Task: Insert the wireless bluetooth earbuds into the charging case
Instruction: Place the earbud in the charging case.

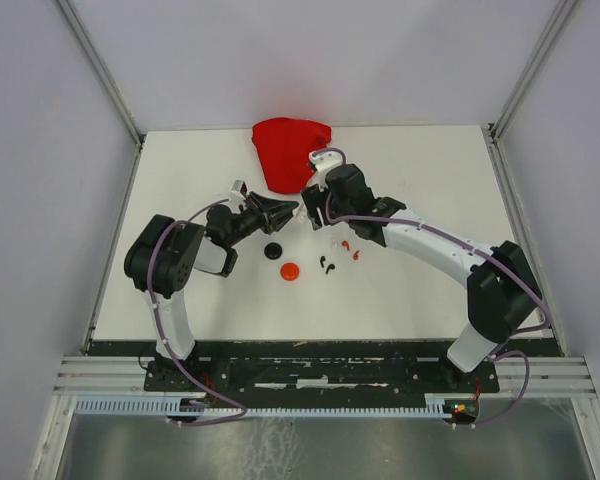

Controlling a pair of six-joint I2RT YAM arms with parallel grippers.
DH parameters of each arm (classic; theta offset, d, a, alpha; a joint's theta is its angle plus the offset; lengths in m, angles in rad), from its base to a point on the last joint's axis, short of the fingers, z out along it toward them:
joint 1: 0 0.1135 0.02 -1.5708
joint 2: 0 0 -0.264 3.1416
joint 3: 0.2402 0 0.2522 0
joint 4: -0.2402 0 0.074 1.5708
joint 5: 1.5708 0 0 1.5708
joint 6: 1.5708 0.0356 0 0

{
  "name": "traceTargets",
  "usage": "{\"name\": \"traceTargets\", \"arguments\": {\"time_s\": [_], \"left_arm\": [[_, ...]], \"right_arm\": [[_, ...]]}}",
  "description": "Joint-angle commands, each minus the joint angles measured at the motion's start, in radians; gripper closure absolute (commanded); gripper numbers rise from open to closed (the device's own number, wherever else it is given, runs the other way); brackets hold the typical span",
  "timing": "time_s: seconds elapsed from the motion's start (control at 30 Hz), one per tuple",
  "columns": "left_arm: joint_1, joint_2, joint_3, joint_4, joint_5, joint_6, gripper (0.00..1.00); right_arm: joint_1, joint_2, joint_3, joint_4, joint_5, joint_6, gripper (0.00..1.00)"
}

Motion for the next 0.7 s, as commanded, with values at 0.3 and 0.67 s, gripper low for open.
{"name": "traceTargets", "arguments": {"time_s": [0.3, 0.67], "left_arm": [[-0.013, -0.043, 0.031, 0.034, 0.011, 0.045, 0.97], [-0.017, -0.042, 0.029, 0.037, 0.007, 0.044, 0.97]], "right_arm": [[0.012, 0.026, 0.063, 0.029, -0.007, 0.019, 0.23], [0.011, 0.054, 0.093, 0.025, 0.006, 0.024, 0.23]]}}
